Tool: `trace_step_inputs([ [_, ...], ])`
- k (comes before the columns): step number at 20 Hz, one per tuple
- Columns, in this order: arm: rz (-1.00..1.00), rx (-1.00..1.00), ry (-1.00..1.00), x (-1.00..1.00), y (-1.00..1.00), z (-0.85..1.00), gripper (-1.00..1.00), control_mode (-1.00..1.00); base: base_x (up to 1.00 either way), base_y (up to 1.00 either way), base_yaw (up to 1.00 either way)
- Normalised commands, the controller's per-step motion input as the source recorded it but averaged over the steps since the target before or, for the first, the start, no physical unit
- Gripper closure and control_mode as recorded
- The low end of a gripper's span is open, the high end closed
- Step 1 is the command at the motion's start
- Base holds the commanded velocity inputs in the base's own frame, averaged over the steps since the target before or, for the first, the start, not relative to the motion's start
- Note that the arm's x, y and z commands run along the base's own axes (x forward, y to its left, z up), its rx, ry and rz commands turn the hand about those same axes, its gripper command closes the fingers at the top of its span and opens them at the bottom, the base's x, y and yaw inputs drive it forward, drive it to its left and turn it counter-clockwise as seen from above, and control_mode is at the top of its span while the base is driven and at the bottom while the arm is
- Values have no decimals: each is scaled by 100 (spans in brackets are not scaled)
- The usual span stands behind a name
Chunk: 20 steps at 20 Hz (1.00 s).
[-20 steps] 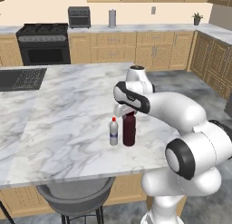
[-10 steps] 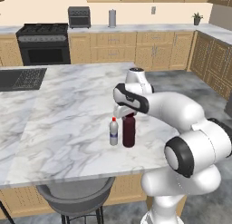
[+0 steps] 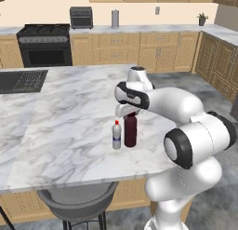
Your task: Place the drinks on the dining counter in a tight cluster.
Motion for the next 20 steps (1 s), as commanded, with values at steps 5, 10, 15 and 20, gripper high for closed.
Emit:
trace_step_inputs([
  [5, 0, 0, 0, 10, 0, -13, 100, -100, 0, 0, 0],
  [10, 0, 0, 0, 3, 0, -33, 100, -100, 0, 0, 0],
  [15, 0, 0, 2, 0, 0, -21, 100, -100, 0, 0, 0],
  [20, 0, 0, 0, -3, 0, 0, 100, -100, 0, 0, 0],
])
